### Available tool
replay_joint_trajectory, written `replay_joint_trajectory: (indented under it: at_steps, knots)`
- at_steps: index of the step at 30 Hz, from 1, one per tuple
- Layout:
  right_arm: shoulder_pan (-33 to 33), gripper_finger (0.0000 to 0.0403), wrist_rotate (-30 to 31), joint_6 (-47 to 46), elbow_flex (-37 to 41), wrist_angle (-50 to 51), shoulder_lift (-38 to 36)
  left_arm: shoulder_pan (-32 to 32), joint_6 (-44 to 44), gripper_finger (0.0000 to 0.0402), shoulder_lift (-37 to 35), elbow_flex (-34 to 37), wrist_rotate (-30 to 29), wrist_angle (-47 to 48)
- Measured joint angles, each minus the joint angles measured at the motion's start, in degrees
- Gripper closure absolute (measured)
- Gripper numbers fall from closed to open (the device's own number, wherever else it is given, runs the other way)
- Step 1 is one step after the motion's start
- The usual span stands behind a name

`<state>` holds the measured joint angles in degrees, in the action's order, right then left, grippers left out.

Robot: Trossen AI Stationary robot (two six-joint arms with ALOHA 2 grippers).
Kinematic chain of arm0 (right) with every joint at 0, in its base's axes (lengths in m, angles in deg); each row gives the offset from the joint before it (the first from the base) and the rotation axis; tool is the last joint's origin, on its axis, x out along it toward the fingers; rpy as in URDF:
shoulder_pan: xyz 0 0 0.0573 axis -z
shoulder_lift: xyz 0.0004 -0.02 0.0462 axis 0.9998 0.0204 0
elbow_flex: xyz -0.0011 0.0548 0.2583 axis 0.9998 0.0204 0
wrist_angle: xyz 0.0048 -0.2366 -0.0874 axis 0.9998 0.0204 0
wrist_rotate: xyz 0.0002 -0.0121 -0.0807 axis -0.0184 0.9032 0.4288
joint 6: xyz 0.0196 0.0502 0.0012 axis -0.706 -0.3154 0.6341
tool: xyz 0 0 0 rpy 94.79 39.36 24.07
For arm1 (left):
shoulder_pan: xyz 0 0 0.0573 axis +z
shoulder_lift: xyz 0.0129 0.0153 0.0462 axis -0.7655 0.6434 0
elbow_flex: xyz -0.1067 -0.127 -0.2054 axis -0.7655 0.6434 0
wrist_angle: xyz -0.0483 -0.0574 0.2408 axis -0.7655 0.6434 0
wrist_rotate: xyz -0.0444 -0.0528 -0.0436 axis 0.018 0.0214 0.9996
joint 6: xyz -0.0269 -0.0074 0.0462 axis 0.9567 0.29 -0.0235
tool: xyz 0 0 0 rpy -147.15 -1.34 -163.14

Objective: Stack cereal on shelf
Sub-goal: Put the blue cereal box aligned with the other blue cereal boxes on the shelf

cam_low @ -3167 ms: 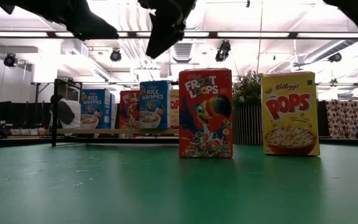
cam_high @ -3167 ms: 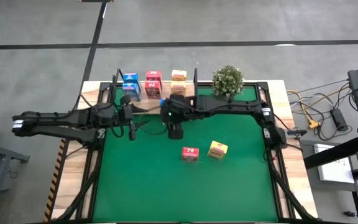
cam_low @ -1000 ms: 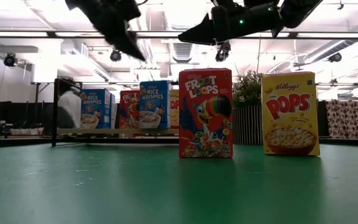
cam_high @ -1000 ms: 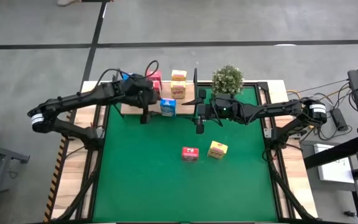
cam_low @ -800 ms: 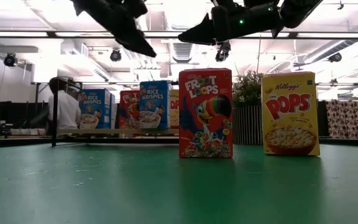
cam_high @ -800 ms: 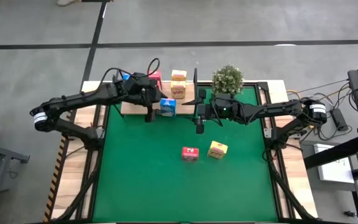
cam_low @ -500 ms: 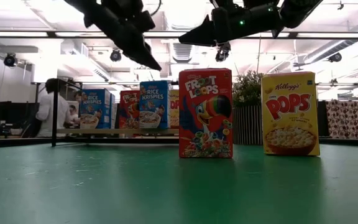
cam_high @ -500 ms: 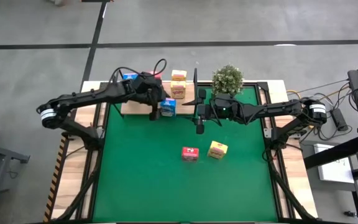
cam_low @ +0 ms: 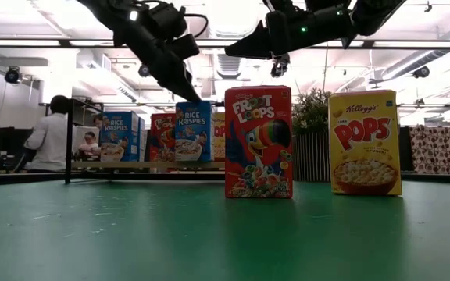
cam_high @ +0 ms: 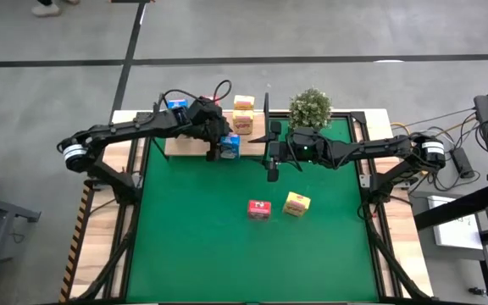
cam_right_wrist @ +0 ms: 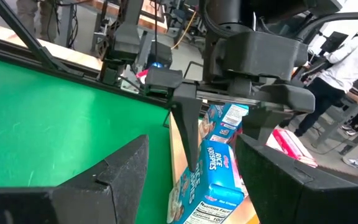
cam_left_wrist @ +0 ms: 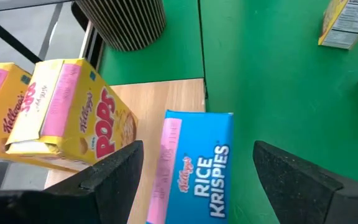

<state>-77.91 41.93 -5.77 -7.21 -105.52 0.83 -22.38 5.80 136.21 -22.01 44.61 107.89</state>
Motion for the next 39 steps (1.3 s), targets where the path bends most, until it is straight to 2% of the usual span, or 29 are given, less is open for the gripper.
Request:
replay_joint_trajectory:
  at_steps: [8,24,39]
  knots:
    - [0.0,0.0172,0.0,-0.1,0.0,0.0,0.0,0.2,-0.1,0.0125,0.0,0.1,0.0,0.1]
    - [0.0,0.0172,0.0,-0.1,0.0,0.0,0.0,0.3,-0.1,0.018,0.0,0.1,0.0,1.0]
    - [0.0,0.0172,0.0,-0.1,0.0,0.0,0.0,0.3,-0.1,0.02,0.0,0.1,0.0,1.0]
